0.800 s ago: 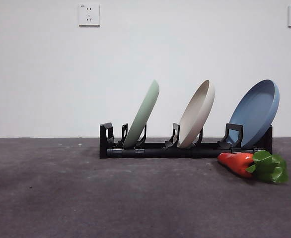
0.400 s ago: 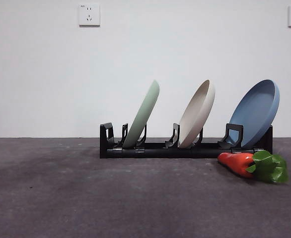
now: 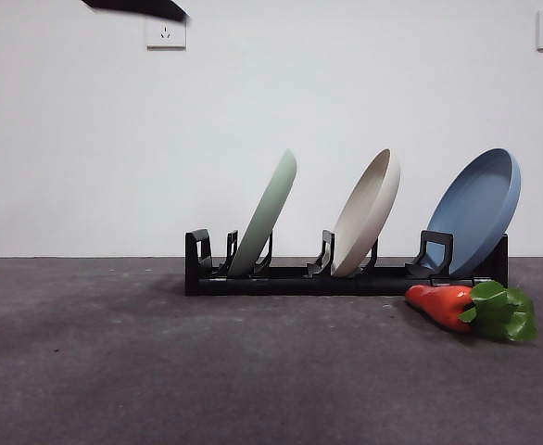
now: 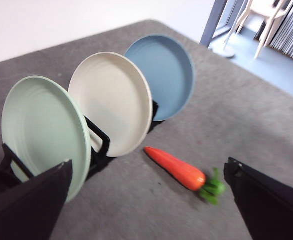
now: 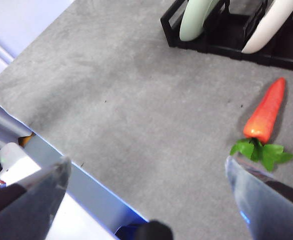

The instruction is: Take the green plate from the plate rack,put the plate on the table,take the carrot from the table,put the carrot in the plate

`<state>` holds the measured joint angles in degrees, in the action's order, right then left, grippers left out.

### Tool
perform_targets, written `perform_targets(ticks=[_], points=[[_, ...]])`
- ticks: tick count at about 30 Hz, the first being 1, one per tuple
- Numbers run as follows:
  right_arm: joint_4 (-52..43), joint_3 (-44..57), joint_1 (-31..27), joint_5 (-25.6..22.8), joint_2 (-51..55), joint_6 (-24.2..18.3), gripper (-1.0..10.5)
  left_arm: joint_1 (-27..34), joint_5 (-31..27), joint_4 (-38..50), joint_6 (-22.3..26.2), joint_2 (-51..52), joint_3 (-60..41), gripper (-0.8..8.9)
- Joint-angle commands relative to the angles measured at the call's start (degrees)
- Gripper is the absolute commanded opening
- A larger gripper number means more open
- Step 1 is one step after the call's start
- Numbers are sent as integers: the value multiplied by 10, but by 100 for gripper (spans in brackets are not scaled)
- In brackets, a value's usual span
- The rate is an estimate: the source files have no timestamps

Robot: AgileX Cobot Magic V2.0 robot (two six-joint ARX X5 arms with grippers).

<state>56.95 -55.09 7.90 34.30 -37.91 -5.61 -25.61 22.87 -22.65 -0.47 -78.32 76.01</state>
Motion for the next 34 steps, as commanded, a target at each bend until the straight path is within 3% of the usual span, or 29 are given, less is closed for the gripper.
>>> perform_targets(ticks=[1,12,24,31,34], points=[[3,-2,1,-2,0,-5,629,-15,-20,20,7,-71,34,556],[14,-2,1,-2,0,-5,629,-18,-81,107,7,-265,145,556],[19,-2,1,-2,0,-4,626,-18,-94,148,5,-360,149,554],[19,-2,1,-2,0,-4,626,-21,-108,141,5,-362,149,269],[19,-2,1,-2,0,-4,626,-21,-108,130,5,-362,149,205]])
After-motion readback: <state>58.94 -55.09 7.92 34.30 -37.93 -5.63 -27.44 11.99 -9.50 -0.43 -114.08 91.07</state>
